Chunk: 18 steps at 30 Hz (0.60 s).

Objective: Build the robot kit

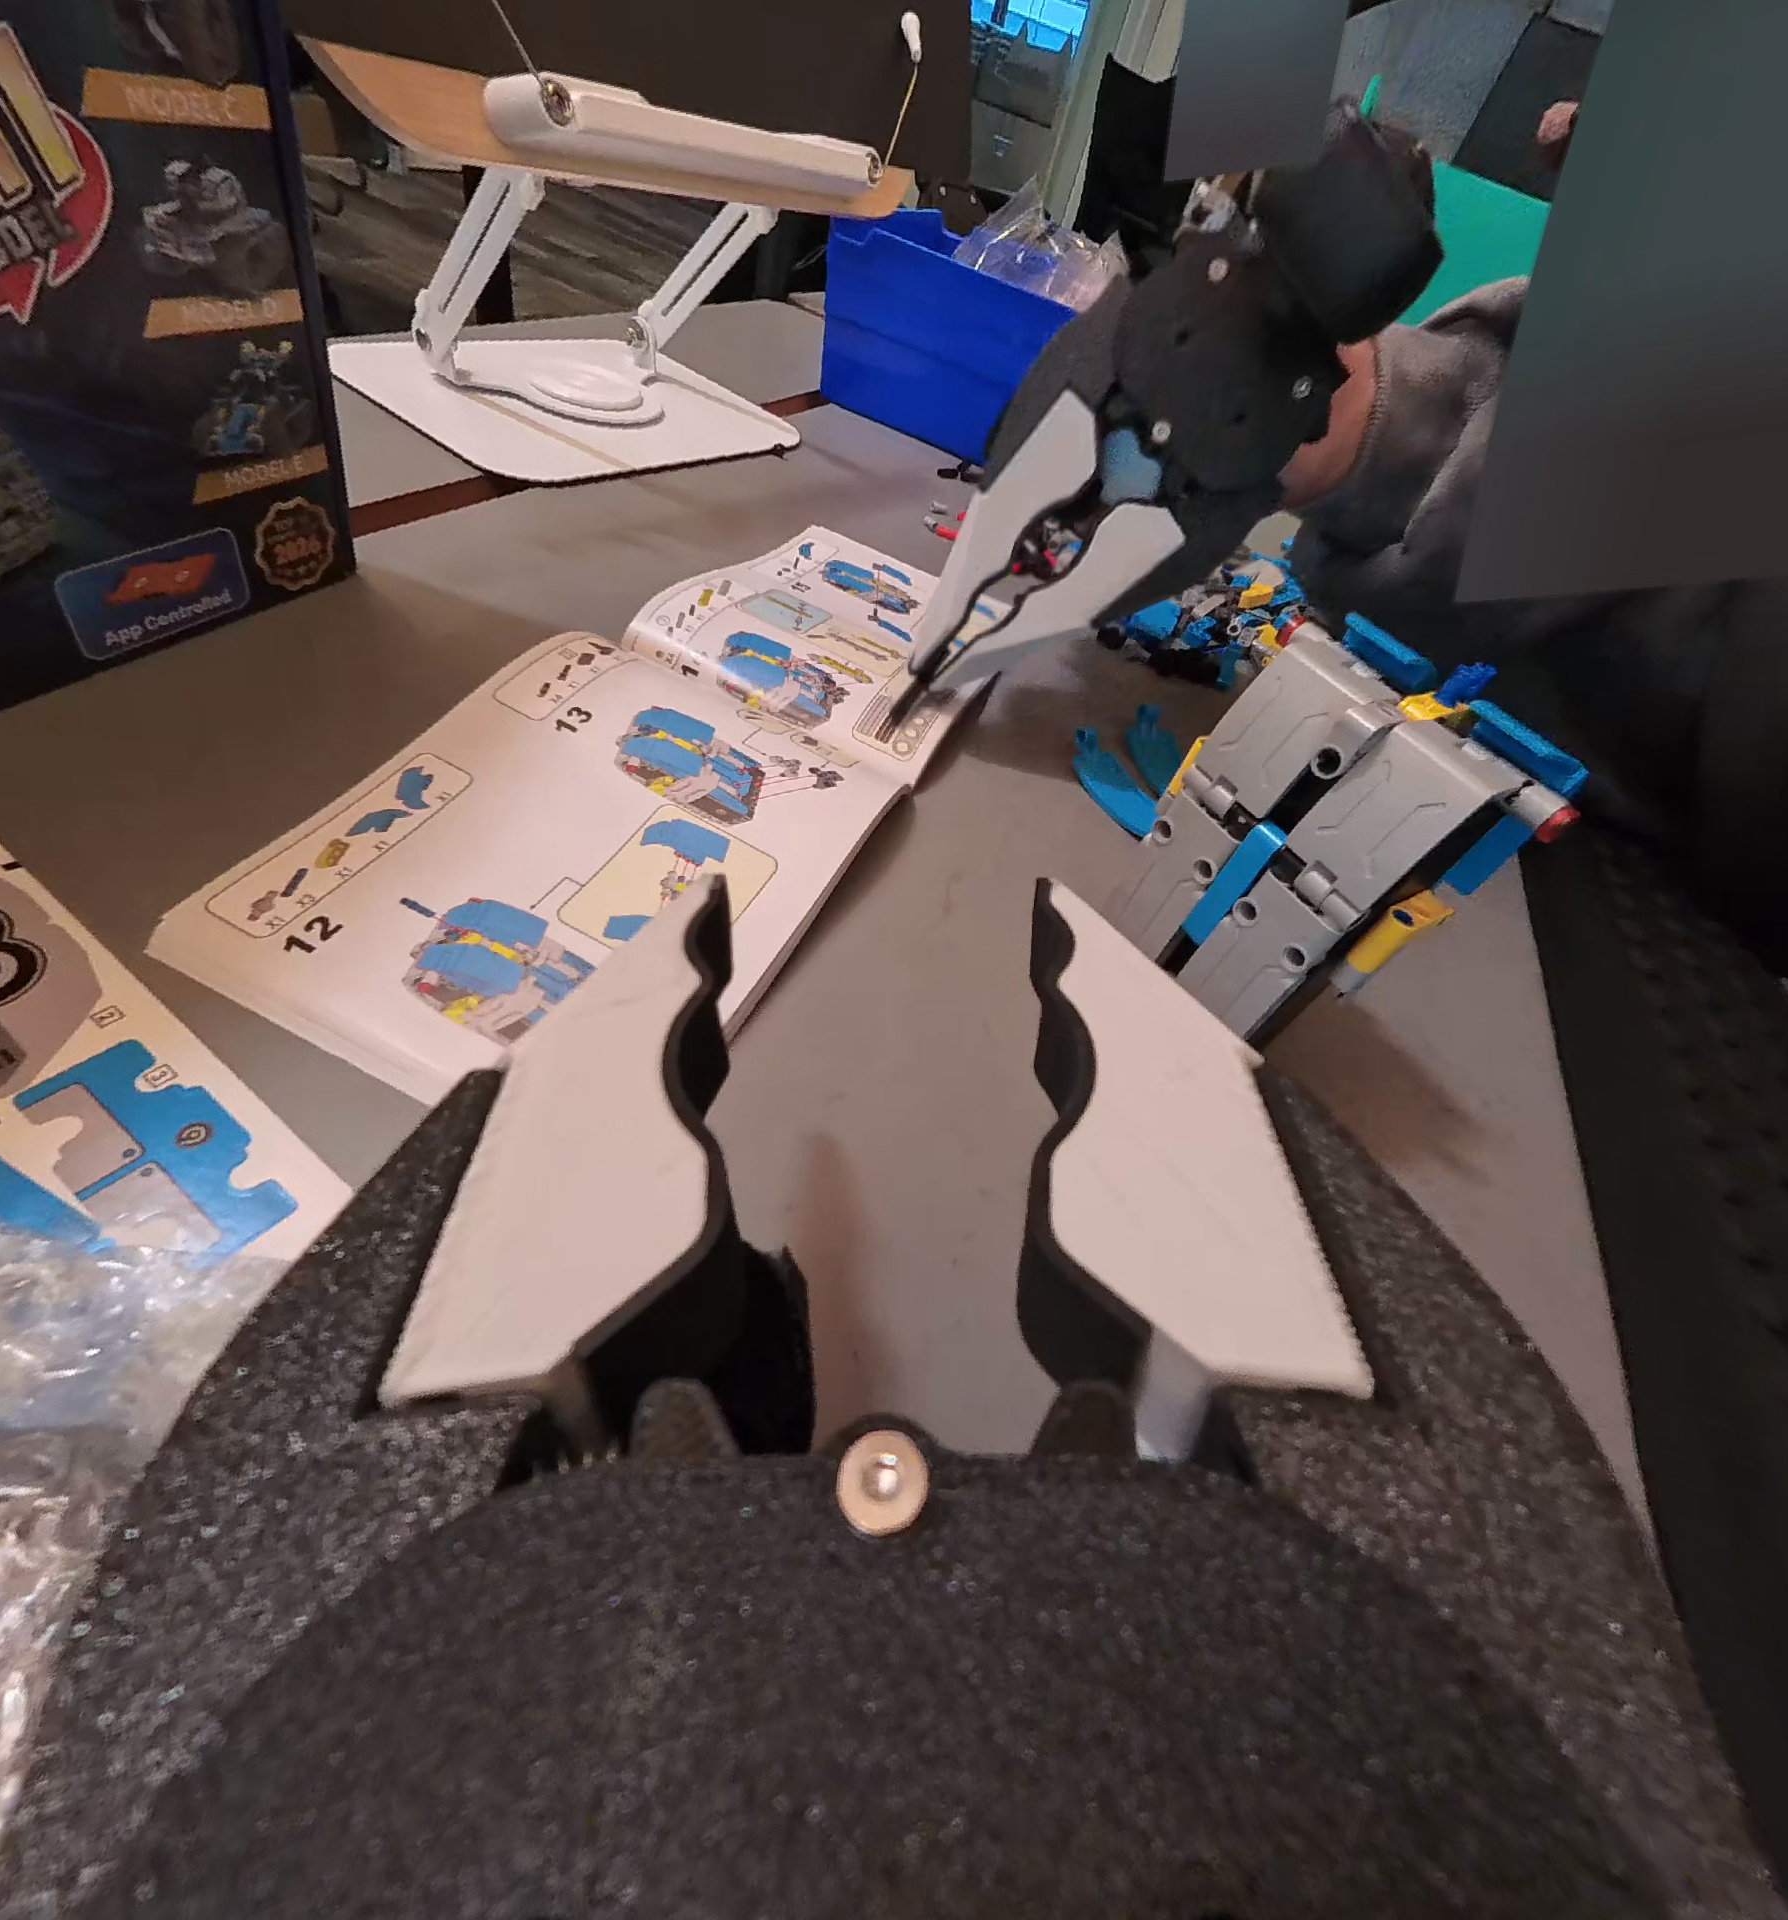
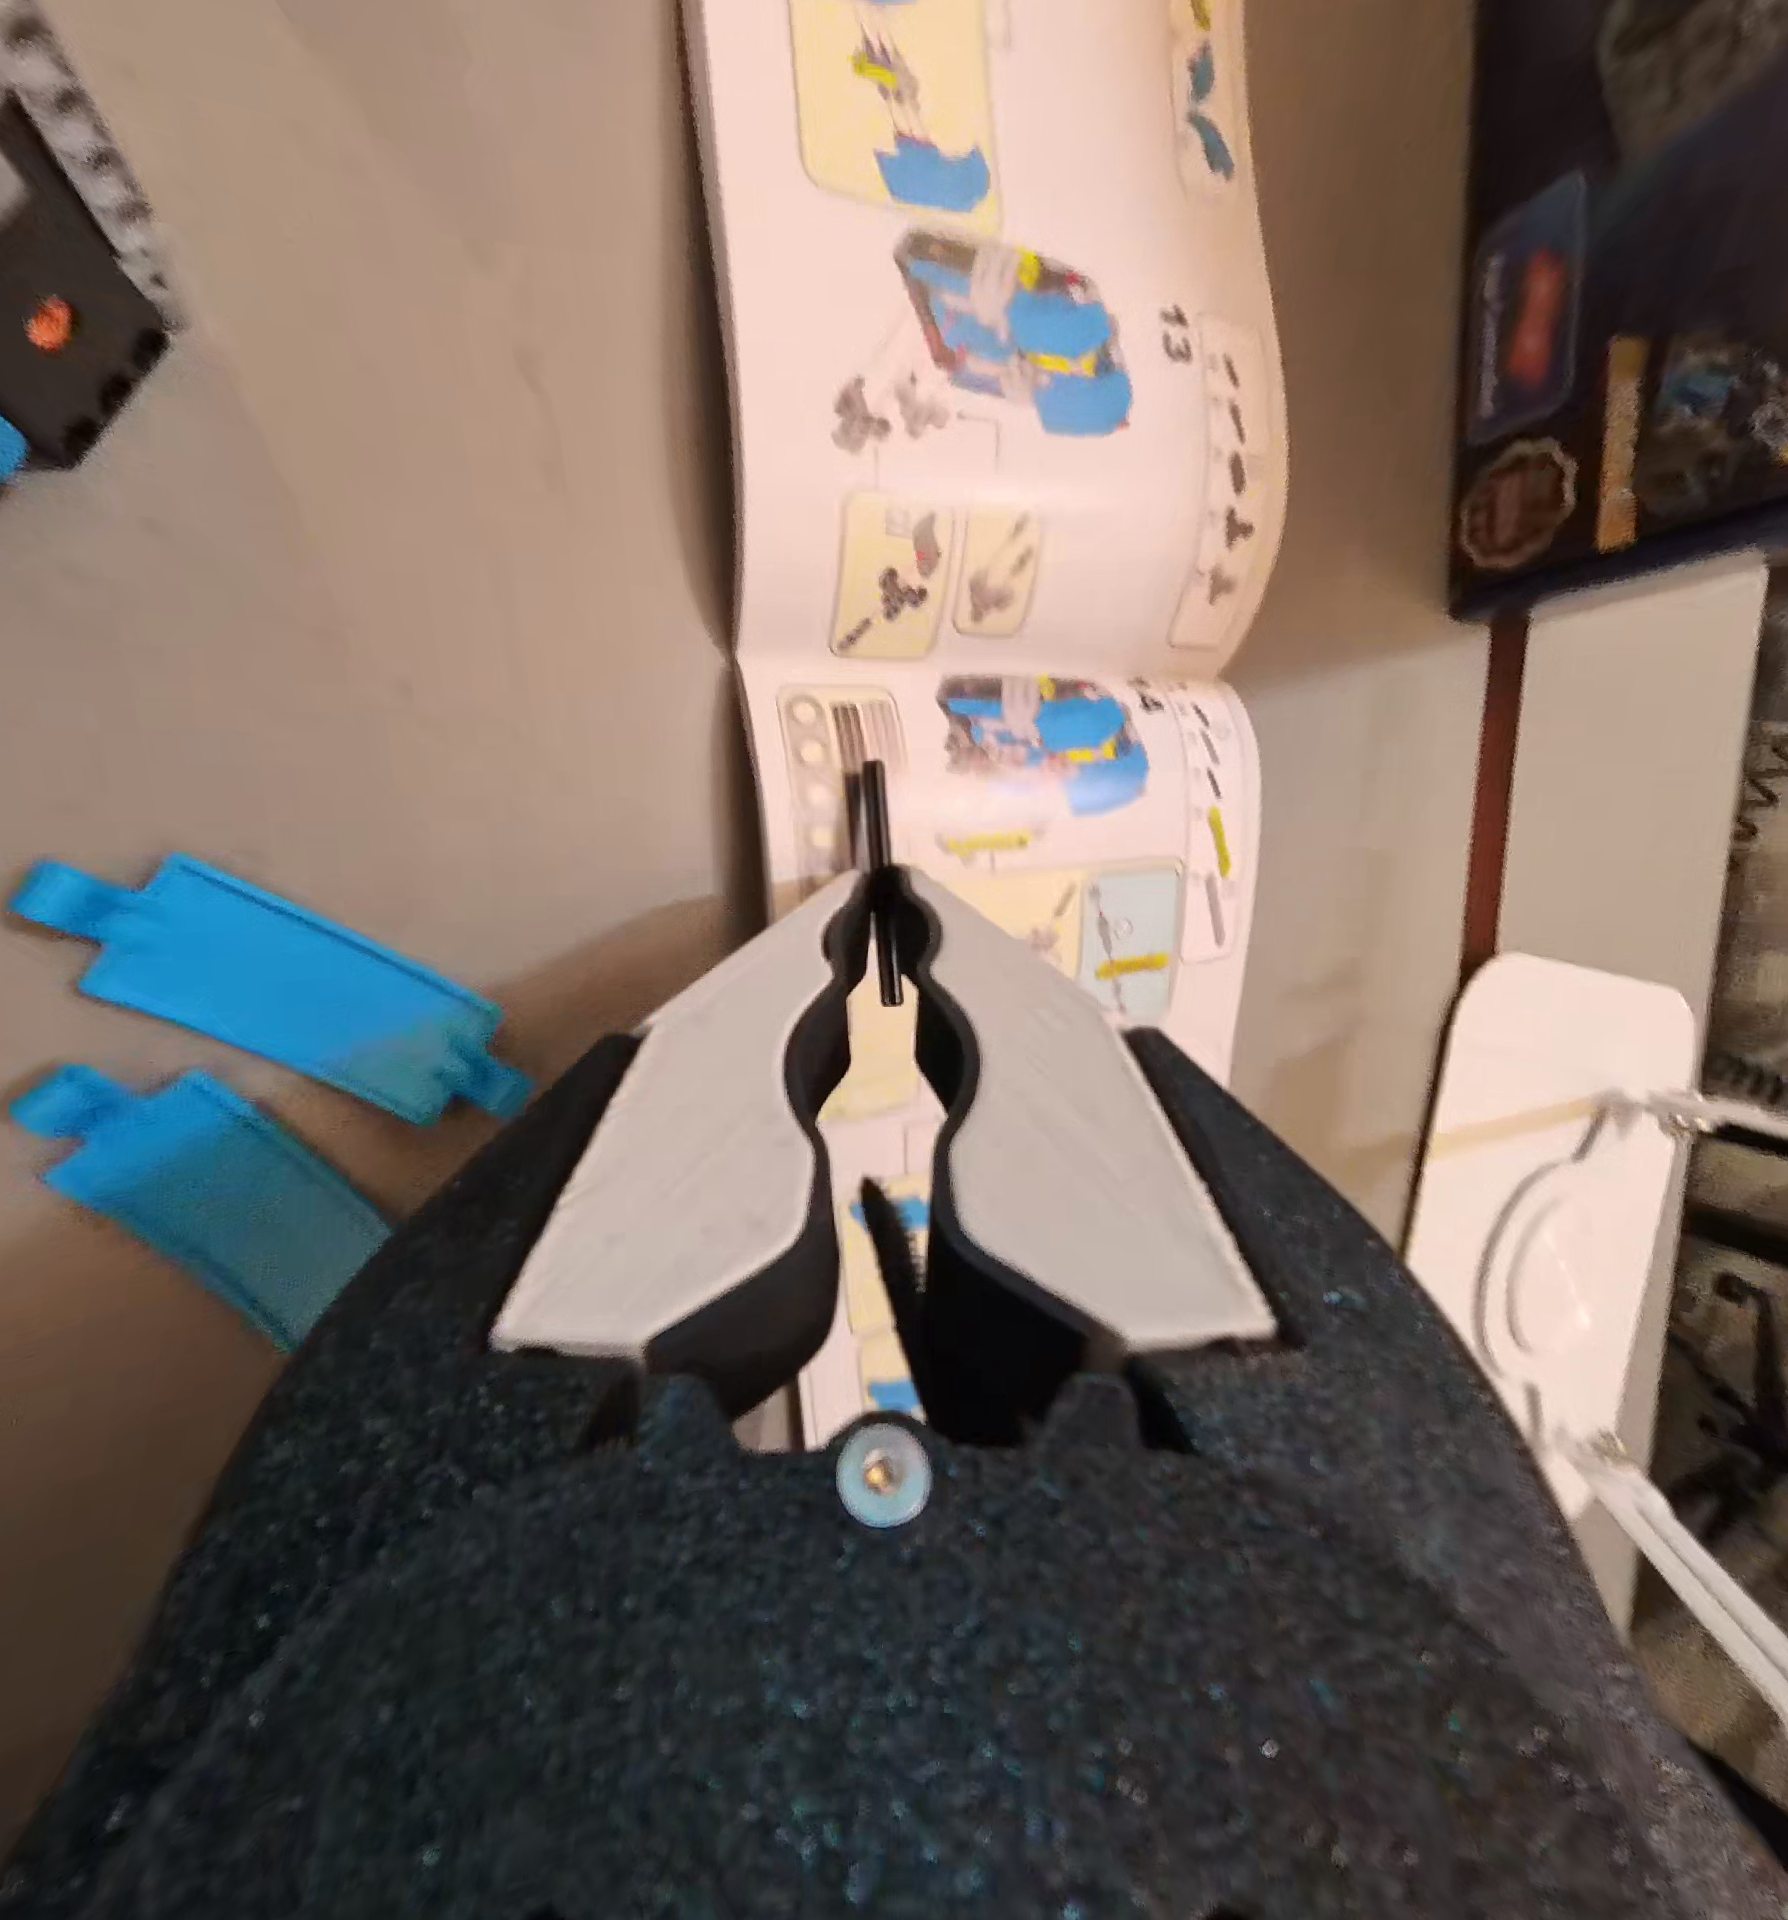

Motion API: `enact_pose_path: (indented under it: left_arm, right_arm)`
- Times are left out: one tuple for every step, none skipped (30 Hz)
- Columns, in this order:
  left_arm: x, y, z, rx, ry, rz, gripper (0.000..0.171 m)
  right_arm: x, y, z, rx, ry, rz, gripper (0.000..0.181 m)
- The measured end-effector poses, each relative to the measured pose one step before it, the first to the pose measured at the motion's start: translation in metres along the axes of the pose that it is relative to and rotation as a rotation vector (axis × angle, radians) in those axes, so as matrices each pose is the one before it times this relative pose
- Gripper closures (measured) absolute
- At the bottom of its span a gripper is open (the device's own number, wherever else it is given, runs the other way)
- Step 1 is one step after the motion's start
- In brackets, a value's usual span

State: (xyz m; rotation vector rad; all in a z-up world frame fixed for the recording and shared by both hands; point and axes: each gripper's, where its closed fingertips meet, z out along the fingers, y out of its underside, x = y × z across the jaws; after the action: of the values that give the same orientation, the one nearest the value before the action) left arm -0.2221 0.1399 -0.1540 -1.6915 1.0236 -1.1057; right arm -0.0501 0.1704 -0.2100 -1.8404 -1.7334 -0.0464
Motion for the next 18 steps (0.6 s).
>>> enact_pose_path:
  left_arm:
    - [0.00049, 0.00027, 0.00002, -0.00140, 0.0030, -0.0010, 0.114]
    - [0.00012, 0.00027, 0.00020, -0.00186, 0.0012, 0.0001, 0.114]
    - [0.00016, 0.00026, 0.00029, -0.00193, 0.0011, -0.0002, 0.114]
    - [0.00016, 0.00031, 0.00017, -0.00157, 0.0019, -0.0012, 0.114]
    - [-0.00008, 0.00003, -0.00001, -0.00005, 0.0009, -0.0017, 0.114]
    - [-0.00009, -0.00022, -0.00023, 0.00184, 0.0000, -0.0016, 0.114]
    - [-0.00021, -0.00028, -0.00010, 0.00169, 0.0000, -0.0021, 0.114]
    - [-0.00019, 0.00009, 0.00004, -0.00031, 0.0010, -0.0030, 0.114]
    - [-0.00021, 0.00014, 0.00010, -0.00125, 0.0018, -0.0035, 0.114]
    - [-0.00018, 0.00004, 0.00006, -0.00023, 0.0015, -0.0036, 0.114]
    - [-0.00018, -0.00012, -0.00011, 0.00099, 0.0007, -0.0028, 0.114]
    - [-0.00012, -0.00012, -0.00012, 0.00142, 0.0004, -0.0017, 0.114]
    - [-0.00007, -0.00013, -0.00019, 0.00111, 0.0002, -0.0010, 0.114]
    - [0.00004, -0.00003, 0.00002, -0.00005, 0.0006, -0.0007, 0.114]
    - [0.00024, 0.00027, 0.00011, -0.00151, 0.0013, -0.0005, 0.114]
    - [0.00024, 0.00031, 0.00018, -0.00191, 0.0013, -0.0002, 0.114]
    - [0.00025, 0.00019, 0.00008, -0.00135, 0.0009, 0.0003, 0.114]
    - [0.00020, 0.00012, 0.00011, -0.00091, 0.0006, 0.0004, 0.113]
  right_arm:
    - [-0.00366, -0.00511, 0.00331, 0.0248, -0.0090, 0.0031, 0.178]
    - [-0.00157, -0.00228, 0.00325, 0.0064, 0.0030, 0.0038, 0.178]
    - [0.00007, 0.00027, 0.00289, -0.0117, 0.0124, -0.0027, 0.178]
    - [-0.00063, 0.00063, 0.00223, -0.0102, 0.0087, -0.0054, 0.178]
    - [-0.00048, 0.00054, 0.00187, -0.0037, 0.0078, -0.0092, 0.178]
    - [-0.00035, 0.00060, 0.00163, -0.0001, 0.0078, -0.0132, 0.177]
    - [0.00002, 0.00034, 0.00099, 0.0066, 0.0052, -0.0081, 0.177]
    - [-0.00029, -0.00001, 0.00079, 0.0132, -0.0035, 0.0041, 0.177]
    - [-0.00015, 0.00019, 0.00050, 0.0137, -0.0115, 0.0109, 0.177]
    - [0.00011, 0.00014, -0.00028, 0.0102, -0.0149, 0.0176, 0.178]
    - [-0.00031, 0.00022, -0.00022, 0.0067, -0.0152, 0.0176, 0.178]
    - [-0.00012, 0.00043, -0.00029, 0.0037, -0.0109, 0.0083, 0.178]
    - [-0.00002, 0.00022, -0.00001, 0.0016, -0.0077, 0.0074, 0.177]
    - [-0.00027, 0.00029, 0.00064, -0.0020, -0.0099, 0.0119, 0.178]
    - [-0.00021, 0.00005, 0.00046, -0.0030, -0.0110, 0.0157, 0.178]
    - [-0.00014, 0.00014, 0.00024, -0.0034, -0.0134, 0.0142, 0.178]
    - [-0.00009, 0.00020, 0.00008, -0.0025, -0.0155, 0.0119, 0.178]
    - [-0.00006, 0.00001, 0.00020, -0.0012, -0.0156, 0.0049, 0.178]
